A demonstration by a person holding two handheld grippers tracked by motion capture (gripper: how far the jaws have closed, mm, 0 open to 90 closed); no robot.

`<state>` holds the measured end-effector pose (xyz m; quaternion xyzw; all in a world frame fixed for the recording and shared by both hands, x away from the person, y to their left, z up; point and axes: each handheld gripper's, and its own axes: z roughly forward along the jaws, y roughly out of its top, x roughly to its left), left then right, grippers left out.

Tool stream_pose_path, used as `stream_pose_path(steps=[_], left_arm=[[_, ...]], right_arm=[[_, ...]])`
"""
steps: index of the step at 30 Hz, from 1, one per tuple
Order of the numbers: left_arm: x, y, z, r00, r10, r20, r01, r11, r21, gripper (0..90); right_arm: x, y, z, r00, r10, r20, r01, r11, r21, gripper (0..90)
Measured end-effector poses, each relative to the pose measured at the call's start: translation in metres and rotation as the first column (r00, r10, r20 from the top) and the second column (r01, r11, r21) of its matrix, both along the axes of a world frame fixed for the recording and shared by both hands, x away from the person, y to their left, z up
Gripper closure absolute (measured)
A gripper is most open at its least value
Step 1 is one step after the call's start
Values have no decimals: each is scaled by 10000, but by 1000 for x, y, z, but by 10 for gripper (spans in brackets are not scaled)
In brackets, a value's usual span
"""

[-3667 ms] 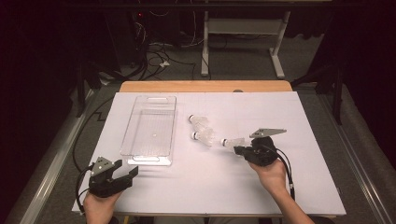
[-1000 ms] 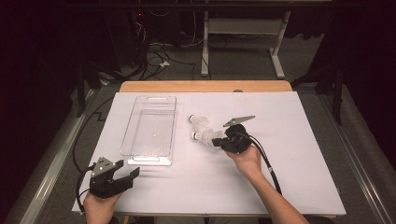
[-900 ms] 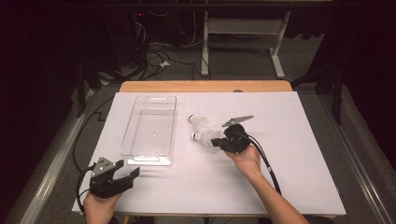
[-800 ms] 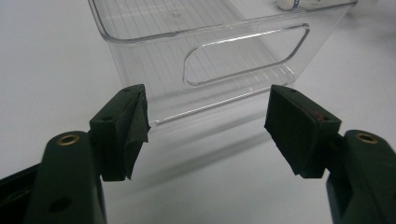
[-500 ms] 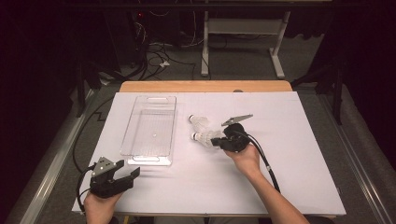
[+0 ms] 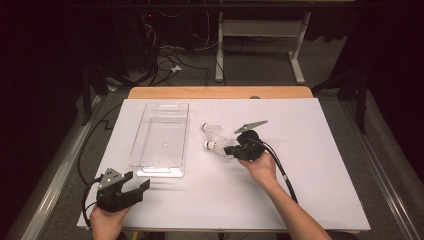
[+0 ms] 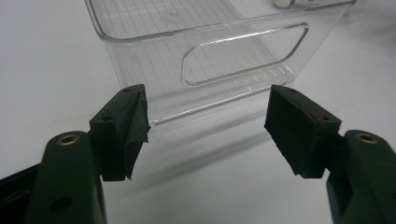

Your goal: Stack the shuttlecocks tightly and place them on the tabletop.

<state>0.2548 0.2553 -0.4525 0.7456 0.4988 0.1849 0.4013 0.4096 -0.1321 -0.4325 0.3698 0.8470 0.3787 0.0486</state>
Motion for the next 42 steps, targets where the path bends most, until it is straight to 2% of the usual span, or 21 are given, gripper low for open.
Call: stream_pose_path(steps=[23,27,32,42], left_arm=[[0,-1,0,10000,-31,-4,31,10000,37,312],[0,-1,0,10000,-46,3,46,10000,80,312],[0,-1,0,10000,-22,19,22,10000,29,311],[1,-1,0,10000,-68,-26,68,10000,3,312]], right_arm=[[3,-1,0,9998,-187,103,187,9998,0,894],[4,-1,0,9997,-148,219,146,9999,83,882],[4,-2,-1,9997,-252,65,252,9997,53,859],[4,-2,-2,9997,-234,66,234,9997,-55,817]])
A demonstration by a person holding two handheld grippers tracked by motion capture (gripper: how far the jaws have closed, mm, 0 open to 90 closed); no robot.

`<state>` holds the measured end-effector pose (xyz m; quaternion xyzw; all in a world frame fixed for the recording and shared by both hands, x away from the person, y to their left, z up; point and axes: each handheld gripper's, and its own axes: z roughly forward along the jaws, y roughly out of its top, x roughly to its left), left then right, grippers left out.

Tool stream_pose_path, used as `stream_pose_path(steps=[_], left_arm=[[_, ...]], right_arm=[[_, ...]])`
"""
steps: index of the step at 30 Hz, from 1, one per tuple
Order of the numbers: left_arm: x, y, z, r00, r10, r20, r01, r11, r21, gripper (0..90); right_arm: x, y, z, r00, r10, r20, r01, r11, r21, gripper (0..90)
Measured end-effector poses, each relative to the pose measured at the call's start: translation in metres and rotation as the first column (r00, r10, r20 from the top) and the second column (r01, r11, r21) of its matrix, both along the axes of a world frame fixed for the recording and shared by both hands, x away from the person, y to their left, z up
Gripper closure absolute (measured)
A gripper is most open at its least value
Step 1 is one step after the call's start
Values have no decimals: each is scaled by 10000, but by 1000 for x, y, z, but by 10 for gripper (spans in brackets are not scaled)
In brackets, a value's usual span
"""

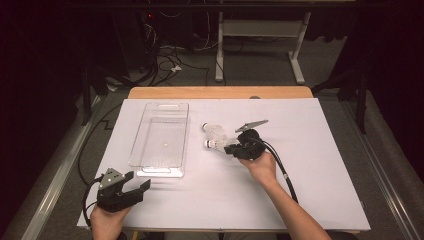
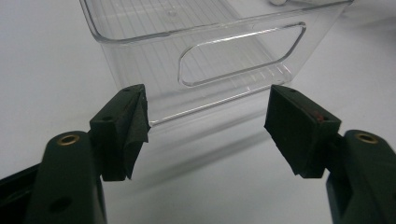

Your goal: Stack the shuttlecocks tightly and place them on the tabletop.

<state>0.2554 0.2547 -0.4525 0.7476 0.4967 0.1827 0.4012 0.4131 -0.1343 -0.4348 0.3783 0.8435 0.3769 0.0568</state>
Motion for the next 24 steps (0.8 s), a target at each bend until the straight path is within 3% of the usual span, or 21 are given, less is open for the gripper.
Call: stream_pose_path(steps=[17,24], left_arm=[[0,-1,0,10000,-3,-18,3,10000,61,312],[0,-1,0,10000,12,5,-12,10000,76,312]], right_arm=[[-3,-12,1,9996,-268,2,268,9996,94,746],[-8,-18,3,9988,-451,193,448,9989,169,718]])
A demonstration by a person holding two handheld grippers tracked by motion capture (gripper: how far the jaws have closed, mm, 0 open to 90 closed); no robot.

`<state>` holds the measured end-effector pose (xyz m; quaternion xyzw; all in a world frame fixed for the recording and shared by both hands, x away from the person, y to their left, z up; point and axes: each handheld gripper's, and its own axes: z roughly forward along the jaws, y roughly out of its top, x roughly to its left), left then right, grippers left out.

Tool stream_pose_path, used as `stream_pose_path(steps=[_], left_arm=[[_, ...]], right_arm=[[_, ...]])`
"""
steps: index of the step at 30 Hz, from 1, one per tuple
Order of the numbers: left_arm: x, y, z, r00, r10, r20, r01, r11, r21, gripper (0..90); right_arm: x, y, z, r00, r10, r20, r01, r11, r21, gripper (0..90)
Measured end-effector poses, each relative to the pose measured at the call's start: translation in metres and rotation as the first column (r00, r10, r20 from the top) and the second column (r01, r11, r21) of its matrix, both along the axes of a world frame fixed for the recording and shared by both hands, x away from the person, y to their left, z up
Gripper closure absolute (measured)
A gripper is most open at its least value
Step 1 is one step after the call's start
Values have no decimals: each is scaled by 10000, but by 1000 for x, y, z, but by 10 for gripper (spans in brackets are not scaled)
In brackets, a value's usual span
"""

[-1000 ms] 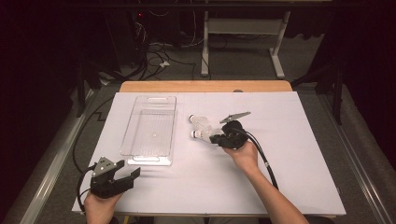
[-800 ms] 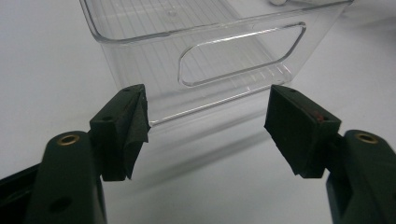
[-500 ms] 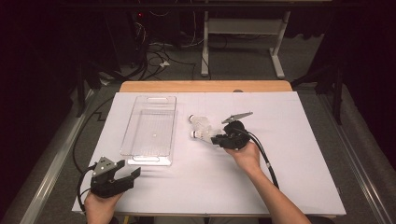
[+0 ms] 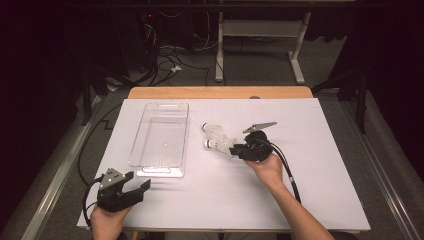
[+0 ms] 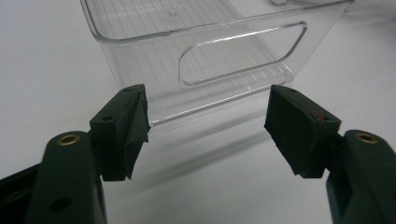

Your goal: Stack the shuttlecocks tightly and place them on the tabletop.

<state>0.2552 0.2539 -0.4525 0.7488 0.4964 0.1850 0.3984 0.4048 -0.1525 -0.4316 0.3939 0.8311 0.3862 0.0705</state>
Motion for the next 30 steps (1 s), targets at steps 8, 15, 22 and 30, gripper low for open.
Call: stream_pose_path(steps=[8,15,22,30], left_arm=[[0,0,0,10000,7,-10,-7,10000,7,312],[0,0,0,10000,30,-8,-30,10000,-7,313],[0,0,0,10000,18,-6,-18,10000,-1,312],[0,0,0,10000,11,-7,-11,10000,22,312]], right_arm=[[-3,-3,3,9998,-24,178,25,10000,-86,708],[-7,-5,2,9998,-44,194,44,10000,-2,706],[-11,-12,8,9993,-40,377,39,10000,30,699],[-14,-17,15,9985,-88,542,86,10000,46,703]])
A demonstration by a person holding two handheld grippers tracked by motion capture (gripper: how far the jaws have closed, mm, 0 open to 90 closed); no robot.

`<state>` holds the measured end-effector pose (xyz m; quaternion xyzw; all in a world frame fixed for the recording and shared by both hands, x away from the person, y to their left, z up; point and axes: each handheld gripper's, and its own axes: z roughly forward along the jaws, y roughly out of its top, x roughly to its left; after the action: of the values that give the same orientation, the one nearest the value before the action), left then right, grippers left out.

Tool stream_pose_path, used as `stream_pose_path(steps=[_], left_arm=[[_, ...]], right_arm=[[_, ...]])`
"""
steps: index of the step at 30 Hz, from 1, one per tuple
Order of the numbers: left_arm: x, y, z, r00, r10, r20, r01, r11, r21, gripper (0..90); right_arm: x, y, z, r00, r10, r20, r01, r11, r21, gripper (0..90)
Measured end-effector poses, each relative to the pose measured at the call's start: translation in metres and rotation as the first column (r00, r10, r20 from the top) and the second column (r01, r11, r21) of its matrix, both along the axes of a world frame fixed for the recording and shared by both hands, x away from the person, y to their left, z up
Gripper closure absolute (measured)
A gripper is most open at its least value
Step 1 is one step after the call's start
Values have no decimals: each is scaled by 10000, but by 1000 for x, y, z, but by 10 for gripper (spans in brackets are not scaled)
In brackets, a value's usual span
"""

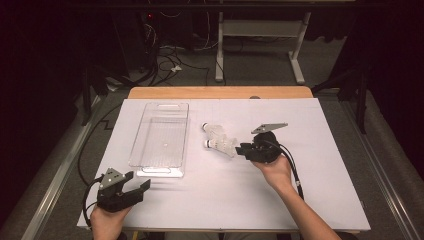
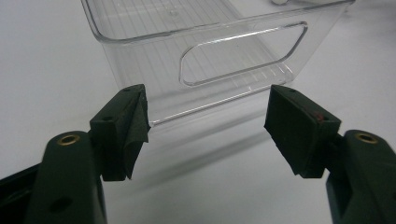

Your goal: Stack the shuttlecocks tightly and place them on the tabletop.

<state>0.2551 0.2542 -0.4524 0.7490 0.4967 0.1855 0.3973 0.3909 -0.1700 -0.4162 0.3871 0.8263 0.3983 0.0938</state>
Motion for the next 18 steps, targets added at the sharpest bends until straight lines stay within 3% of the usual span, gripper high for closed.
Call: stream_pose_path(steps=[8,18], left_arm=[[-1,0,0,10000,35,20,-35,10000,91,313],[-1,0,0,10000,-1,23,1,10000,32,313]], right_arm=[[0,-4,9,9998,-8,-213,12,9999,147,697],[2,0,19,9999,-51,137,50,9999,94,683]])
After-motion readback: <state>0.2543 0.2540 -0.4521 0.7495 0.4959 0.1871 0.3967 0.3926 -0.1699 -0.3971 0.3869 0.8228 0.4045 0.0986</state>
